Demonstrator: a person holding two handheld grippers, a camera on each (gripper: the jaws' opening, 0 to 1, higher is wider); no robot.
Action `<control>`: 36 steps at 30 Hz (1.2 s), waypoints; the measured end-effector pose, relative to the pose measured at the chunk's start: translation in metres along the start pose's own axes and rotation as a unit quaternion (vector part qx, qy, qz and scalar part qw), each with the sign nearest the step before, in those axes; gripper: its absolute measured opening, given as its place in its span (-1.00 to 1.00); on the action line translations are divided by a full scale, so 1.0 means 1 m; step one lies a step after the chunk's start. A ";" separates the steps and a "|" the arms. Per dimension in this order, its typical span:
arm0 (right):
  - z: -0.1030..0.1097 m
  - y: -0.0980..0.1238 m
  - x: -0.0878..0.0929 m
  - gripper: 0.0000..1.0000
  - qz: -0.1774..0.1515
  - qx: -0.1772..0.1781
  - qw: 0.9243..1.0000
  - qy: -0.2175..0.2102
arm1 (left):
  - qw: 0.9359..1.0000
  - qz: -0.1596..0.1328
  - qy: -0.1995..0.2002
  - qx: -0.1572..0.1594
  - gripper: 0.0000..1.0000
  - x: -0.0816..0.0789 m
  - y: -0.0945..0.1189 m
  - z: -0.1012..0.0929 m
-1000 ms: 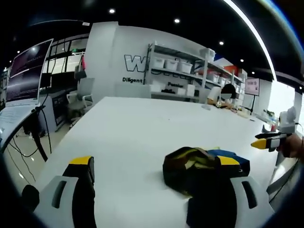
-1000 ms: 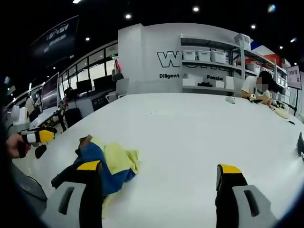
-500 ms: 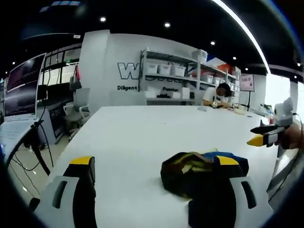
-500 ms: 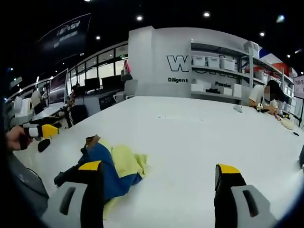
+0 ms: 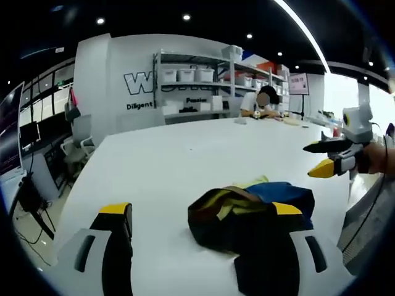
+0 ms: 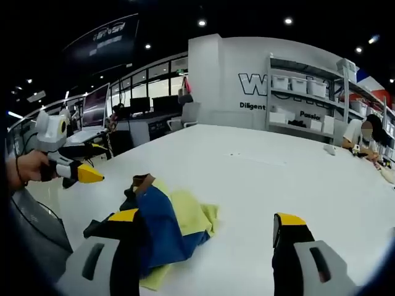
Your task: Fold the garment on the visible template until the final outline fits inside the template.
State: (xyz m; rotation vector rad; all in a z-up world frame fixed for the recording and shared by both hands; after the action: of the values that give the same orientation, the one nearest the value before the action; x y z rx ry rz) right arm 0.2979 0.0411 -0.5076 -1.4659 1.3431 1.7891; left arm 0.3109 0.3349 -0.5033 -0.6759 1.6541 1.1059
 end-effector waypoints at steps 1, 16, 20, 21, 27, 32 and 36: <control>0.002 -0.002 -0.002 0.67 -0.003 -0.003 1.000 0.004 | 1.000 0.003 -0.004 -0.001 0.64 0.000 -0.002 0.003; 0.050 -0.046 -0.014 0.43 0.032 -0.076 0.989 0.119 | 0.997 0.068 -0.028 -0.003 0.24 0.023 -0.033 0.036; 0.055 -0.051 -0.017 0.34 0.026 -0.083 0.989 0.118 | 0.997 0.076 -0.016 0.007 0.25 0.029 -0.042 0.037; 0.058 -0.053 -0.018 0.27 0.024 -0.085 0.988 0.123 | 0.997 0.079 -0.014 0.009 0.23 0.031 -0.044 0.037; 0.077 -0.060 -0.026 -0.10 -0.001 -0.122 0.980 0.159 | 0.995 0.089 -0.046 -0.002 0.22 0.037 -0.057 0.039; 0.091 -0.068 -0.018 -0.45 0.017 -0.144 0.970 0.194 | 0.996 0.090 -0.015 0.014 0.02 0.041 -0.059 0.034; 0.091 -0.076 -0.009 -0.60 0.045 -0.136 0.965 0.221 | 0.996 0.085 0.003 0.027 -0.13 0.044 -0.061 0.030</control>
State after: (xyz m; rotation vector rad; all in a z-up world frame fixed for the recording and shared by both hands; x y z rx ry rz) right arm 0.3207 0.1550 -0.5327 -2.0805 1.4266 1.8282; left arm 0.3588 0.3390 -0.5680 -0.5101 1.7655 1.1750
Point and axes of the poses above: the point that each gripper's makers call its tool centre point, and the gripper's own axes: y roughly backward along the fingers, z roughly to its left, x roughly out of its underside, the point moved 8 cm from there along y, roughly backward along the fingers, and after that the axes turned 3 degrees about y, right-handed, at the moved point
